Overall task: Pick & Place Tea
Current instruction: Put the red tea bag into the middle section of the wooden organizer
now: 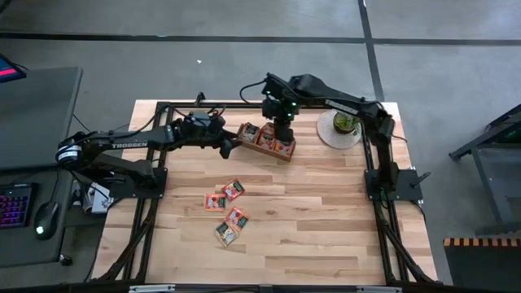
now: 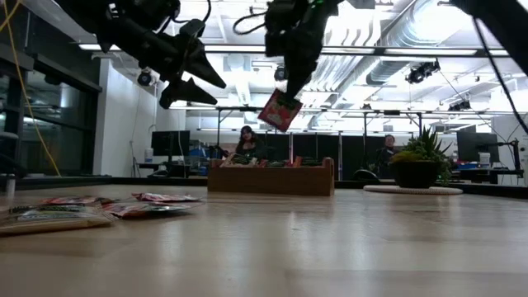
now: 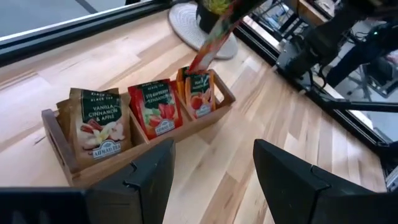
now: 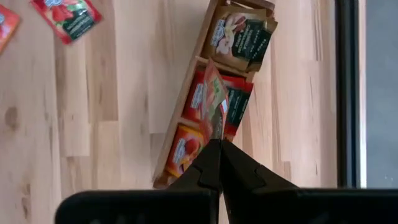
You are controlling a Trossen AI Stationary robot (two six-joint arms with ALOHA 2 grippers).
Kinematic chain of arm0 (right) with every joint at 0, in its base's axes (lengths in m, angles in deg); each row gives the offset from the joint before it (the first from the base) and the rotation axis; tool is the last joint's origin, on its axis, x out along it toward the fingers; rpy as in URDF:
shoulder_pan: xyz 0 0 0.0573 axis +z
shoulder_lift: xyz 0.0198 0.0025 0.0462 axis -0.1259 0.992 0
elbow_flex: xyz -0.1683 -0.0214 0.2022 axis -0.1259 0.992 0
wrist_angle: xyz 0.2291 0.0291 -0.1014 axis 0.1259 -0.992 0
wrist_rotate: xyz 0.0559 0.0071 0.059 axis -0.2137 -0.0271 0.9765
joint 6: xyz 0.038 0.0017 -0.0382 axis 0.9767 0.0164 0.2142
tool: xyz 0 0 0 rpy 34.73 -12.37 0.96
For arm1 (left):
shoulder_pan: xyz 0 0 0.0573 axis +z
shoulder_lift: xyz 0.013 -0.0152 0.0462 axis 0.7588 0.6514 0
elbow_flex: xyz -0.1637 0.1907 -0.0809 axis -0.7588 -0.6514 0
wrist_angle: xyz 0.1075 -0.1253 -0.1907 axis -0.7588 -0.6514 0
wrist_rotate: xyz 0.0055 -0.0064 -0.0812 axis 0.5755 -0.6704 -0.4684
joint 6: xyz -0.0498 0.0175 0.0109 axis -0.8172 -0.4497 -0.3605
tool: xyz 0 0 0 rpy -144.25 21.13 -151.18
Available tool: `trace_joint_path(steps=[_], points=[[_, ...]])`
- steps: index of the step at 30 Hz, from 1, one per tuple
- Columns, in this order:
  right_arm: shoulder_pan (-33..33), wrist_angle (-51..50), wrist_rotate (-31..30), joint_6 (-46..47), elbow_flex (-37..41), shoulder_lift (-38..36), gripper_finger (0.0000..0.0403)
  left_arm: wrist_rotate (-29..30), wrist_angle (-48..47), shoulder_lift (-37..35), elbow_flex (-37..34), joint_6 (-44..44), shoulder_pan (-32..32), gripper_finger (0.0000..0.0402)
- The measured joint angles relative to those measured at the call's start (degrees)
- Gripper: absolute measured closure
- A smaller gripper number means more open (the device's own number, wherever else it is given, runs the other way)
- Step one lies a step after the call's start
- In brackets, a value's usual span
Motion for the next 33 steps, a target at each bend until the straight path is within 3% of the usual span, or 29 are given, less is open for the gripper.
trace_joint_path(steps=[6,13,33], points=[[-0.32,-1.72,0.15,0.84,-5.95,7.93,0.0403,2.98,-0.92,0.0,0.0,-1.43,0.02,0.0186],[-0.35,-2.8,0.17,1.21,-6.7,13.34,0.0403,6.28,-5.98,-3.29,0.01,-1.24,0.02,0.0186],[-0.31,0.02,0.86,1.11,-6.54,18.58,0.0403,10.55,-13.73,-8.61,-0.02,-0.97,0.0,0.0186]])
